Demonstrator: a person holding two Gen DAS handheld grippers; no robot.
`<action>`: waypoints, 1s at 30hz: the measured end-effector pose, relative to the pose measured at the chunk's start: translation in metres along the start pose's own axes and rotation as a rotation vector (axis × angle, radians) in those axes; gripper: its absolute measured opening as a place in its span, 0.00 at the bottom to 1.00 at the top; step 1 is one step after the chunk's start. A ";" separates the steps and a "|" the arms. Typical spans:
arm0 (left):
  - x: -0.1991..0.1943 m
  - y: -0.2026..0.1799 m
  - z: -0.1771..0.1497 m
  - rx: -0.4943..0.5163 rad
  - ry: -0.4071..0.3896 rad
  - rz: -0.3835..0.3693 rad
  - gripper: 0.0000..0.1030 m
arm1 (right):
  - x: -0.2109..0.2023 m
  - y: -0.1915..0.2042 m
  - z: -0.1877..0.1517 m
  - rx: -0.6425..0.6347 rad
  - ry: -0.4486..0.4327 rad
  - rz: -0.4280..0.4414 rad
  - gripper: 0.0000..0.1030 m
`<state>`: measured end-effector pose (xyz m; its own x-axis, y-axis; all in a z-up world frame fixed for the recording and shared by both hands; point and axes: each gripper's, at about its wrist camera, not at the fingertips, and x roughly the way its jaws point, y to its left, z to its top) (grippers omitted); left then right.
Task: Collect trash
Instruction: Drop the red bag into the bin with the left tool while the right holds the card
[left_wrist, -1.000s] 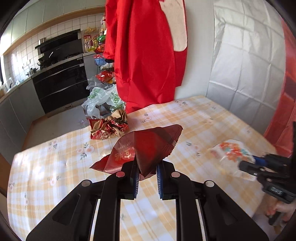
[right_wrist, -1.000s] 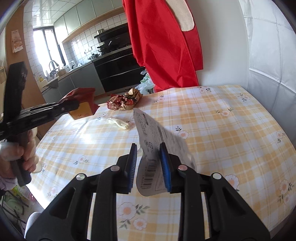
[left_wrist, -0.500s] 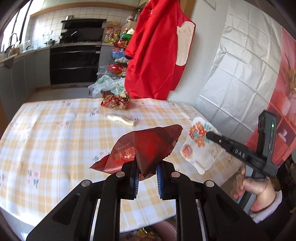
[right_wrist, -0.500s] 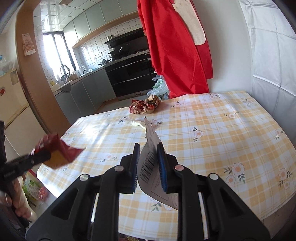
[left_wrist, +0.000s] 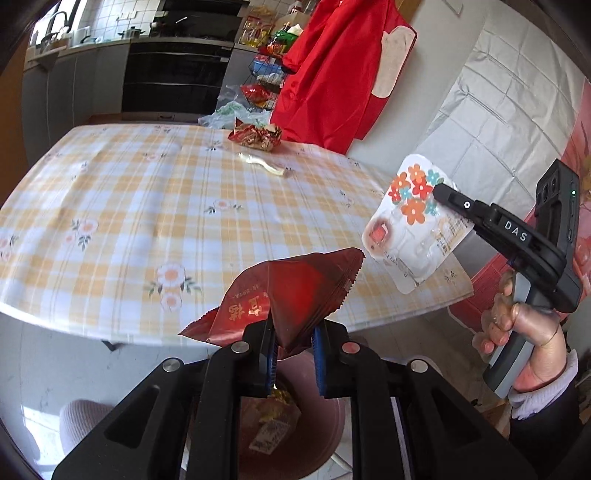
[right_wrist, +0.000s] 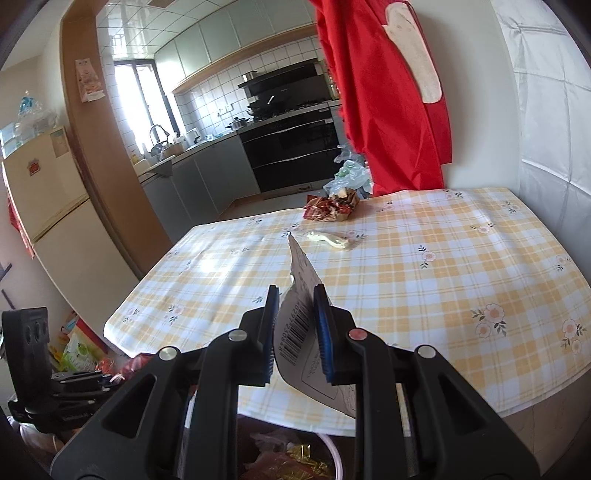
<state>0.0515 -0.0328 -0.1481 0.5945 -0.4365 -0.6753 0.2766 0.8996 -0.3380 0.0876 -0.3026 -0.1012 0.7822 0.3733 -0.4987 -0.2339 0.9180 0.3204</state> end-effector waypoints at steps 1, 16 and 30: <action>-0.002 0.000 -0.004 -0.002 0.001 -0.001 0.15 | -0.004 0.004 -0.002 -0.009 0.001 0.002 0.22; -0.015 -0.003 -0.038 -0.051 0.066 0.015 0.16 | -0.045 0.037 -0.020 -0.059 -0.004 0.031 0.22; 0.015 -0.001 -0.046 -0.064 0.172 0.003 0.37 | -0.036 0.030 -0.026 -0.033 0.022 0.063 0.22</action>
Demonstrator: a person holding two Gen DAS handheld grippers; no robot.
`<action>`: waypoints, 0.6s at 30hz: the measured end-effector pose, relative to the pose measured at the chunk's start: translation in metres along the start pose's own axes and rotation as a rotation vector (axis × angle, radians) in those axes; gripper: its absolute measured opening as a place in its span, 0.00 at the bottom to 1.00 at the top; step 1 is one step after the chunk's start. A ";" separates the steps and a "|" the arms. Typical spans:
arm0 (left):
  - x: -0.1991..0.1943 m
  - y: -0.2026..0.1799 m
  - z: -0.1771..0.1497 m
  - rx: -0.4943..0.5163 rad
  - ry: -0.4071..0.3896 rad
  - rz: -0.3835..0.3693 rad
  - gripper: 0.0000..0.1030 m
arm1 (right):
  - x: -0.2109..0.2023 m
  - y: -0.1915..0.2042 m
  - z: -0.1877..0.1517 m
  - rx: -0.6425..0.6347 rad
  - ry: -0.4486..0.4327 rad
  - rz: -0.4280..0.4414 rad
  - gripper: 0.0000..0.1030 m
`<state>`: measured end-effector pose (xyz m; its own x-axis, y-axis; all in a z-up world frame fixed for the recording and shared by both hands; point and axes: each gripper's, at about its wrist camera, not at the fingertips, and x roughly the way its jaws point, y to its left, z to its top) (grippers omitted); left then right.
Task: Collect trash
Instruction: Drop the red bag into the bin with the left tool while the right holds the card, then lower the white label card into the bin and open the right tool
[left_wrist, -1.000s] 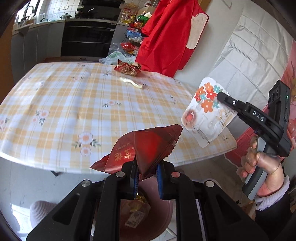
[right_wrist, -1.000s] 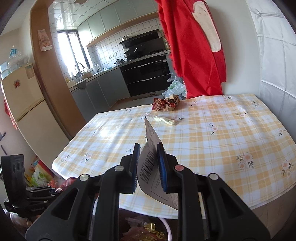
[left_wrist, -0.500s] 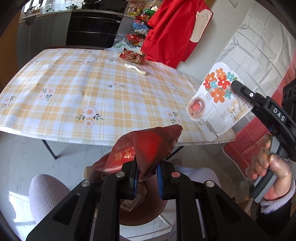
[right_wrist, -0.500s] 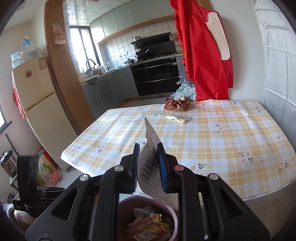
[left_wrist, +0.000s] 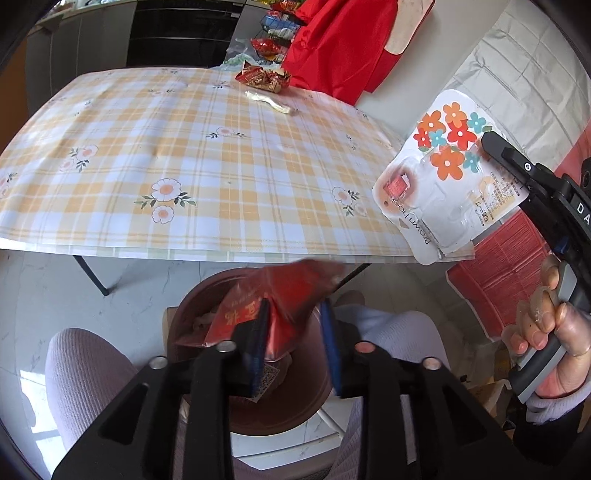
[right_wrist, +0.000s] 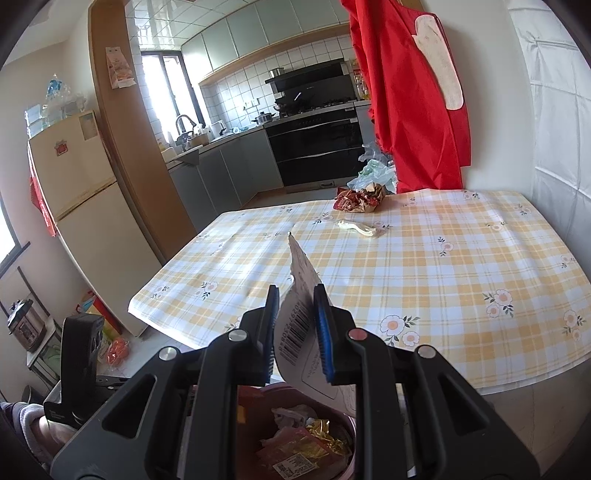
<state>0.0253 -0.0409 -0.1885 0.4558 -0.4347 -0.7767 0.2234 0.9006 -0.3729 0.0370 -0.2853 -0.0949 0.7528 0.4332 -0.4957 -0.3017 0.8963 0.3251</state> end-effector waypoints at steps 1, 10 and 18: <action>0.000 0.001 0.000 -0.006 -0.003 0.000 0.40 | 0.001 -0.001 -0.001 0.003 0.004 0.002 0.22; -0.031 0.016 0.013 -0.054 -0.156 0.099 0.56 | 0.011 0.010 -0.018 0.008 0.069 0.048 0.22; -0.073 0.027 0.013 -0.076 -0.324 0.226 0.75 | 0.025 0.031 -0.048 -0.008 0.181 0.069 0.22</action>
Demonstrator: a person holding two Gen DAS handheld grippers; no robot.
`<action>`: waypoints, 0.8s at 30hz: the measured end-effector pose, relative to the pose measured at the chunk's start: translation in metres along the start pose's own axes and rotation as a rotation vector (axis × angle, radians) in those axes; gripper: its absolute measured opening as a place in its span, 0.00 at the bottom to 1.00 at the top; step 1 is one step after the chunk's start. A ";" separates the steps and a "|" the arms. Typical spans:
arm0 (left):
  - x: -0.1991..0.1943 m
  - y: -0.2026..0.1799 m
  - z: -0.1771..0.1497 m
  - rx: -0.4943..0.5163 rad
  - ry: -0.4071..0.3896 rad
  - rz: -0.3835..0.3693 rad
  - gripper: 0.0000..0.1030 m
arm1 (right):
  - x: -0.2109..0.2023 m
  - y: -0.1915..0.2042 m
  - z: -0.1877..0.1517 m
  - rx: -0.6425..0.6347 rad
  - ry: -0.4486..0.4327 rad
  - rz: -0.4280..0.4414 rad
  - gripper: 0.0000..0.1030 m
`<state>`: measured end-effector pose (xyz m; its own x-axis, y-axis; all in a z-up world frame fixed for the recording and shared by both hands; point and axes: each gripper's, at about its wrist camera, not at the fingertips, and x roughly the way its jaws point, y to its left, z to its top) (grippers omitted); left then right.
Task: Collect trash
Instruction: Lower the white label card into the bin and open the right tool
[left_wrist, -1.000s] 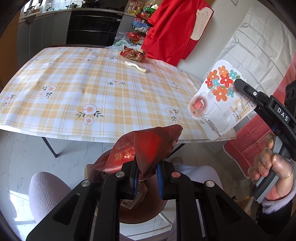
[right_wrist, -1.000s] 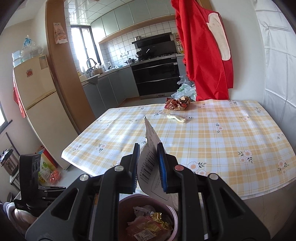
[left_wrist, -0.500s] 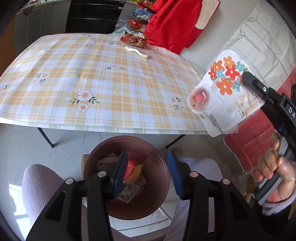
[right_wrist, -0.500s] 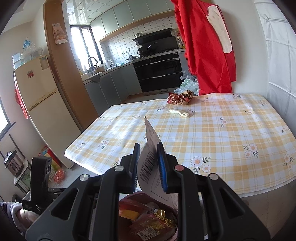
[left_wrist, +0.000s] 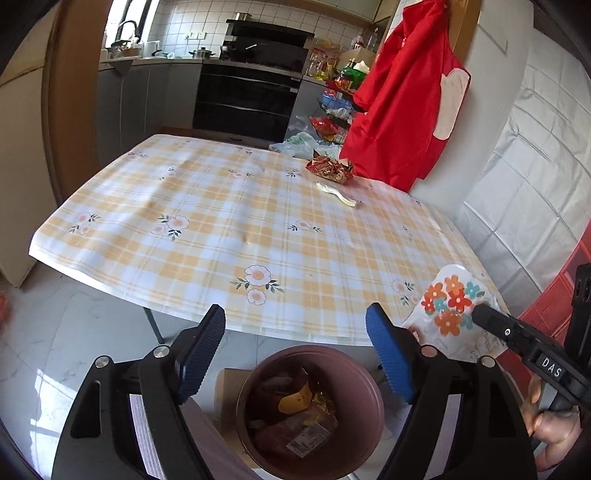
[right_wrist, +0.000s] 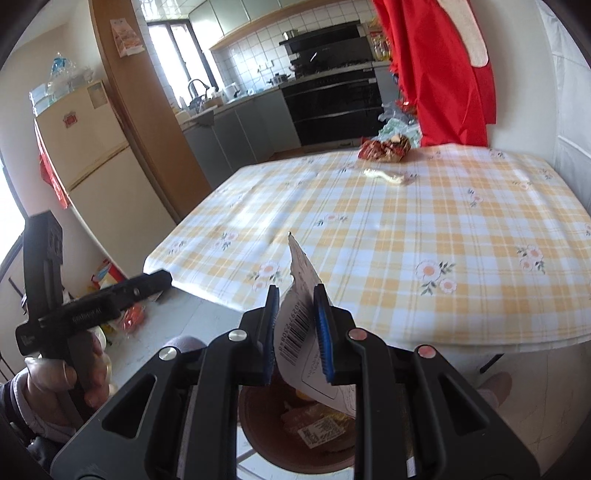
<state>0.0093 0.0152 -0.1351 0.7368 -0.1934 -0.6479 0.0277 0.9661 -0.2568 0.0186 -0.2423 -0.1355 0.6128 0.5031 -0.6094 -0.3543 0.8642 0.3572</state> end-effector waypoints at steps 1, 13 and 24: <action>0.000 0.001 -0.001 -0.004 0.001 0.004 0.75 | 0.002 0.003 -0.003 -0.003 0.014 0.001 0.22; 0.001 0.018 -0.008 -0.059 0.018 0.007 0.76 | 0.026 0.012 -0.015 0.003 0.109 0.034 0.26; 0.007 0.016 -0.011 -0.040 0.029 0.018 0.76 | 0.022 -0.004 -0.015 0.049 0.074 -0.036 0.45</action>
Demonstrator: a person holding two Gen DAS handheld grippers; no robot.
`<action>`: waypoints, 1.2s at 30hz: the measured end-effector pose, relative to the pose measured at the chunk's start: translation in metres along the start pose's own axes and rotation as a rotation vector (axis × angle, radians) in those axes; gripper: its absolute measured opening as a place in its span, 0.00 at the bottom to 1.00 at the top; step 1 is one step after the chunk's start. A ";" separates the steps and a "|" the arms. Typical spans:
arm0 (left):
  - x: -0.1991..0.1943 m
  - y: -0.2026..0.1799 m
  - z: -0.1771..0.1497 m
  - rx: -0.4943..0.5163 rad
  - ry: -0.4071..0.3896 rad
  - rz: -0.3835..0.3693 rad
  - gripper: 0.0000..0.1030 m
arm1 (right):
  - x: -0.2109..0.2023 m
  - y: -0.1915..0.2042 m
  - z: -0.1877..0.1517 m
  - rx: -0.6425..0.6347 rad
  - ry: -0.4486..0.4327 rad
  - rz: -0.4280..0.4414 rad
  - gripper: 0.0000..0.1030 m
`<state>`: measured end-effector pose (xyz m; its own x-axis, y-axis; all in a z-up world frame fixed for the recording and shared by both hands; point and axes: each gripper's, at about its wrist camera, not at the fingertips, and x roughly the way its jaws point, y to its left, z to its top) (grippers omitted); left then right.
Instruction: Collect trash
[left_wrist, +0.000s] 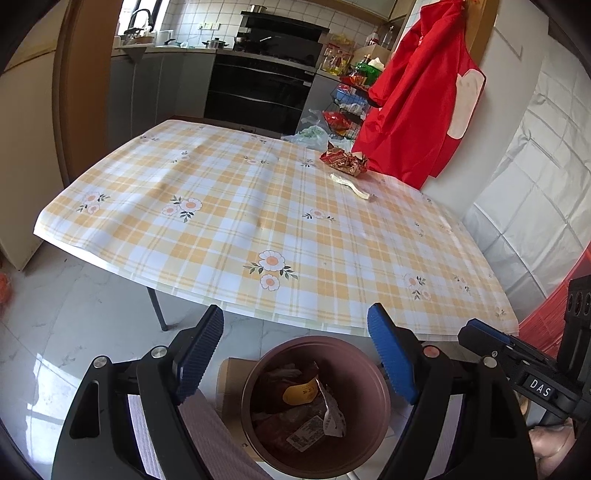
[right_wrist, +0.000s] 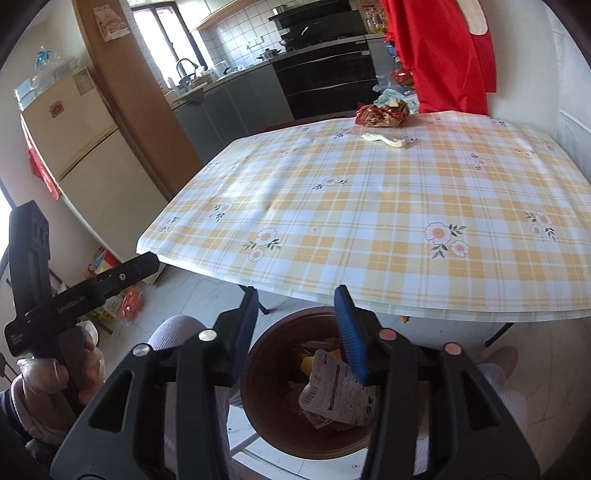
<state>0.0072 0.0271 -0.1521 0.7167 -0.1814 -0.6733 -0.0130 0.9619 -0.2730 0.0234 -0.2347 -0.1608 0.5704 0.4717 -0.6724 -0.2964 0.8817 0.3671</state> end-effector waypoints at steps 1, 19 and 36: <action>0.001 0.000 0.000 0.002 0.004 0.000 0.76 | 0.000 -0.003 0.000 0.004 -0.001 -0.011 0.45; 0.046 -0.008 0.027 0.099 0.049 0.027 0.76 | 0.011 -0.075 0.047 0.009 -0.044 -0.187 0.67; 0.163 -0.003 0.133 0.153 0.043 0.024 0.76 | 0.166 -0.125 0.178 -0.215 0.057 -0.213 0.67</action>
<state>0.2173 0.0217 -0.1695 0.6869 -0.1638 -0.7081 0.0791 0.9853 -0.1512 0.2916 -0.2688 -0.2038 0.5952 0.2706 -0.7566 -0.3337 0.9398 0.0737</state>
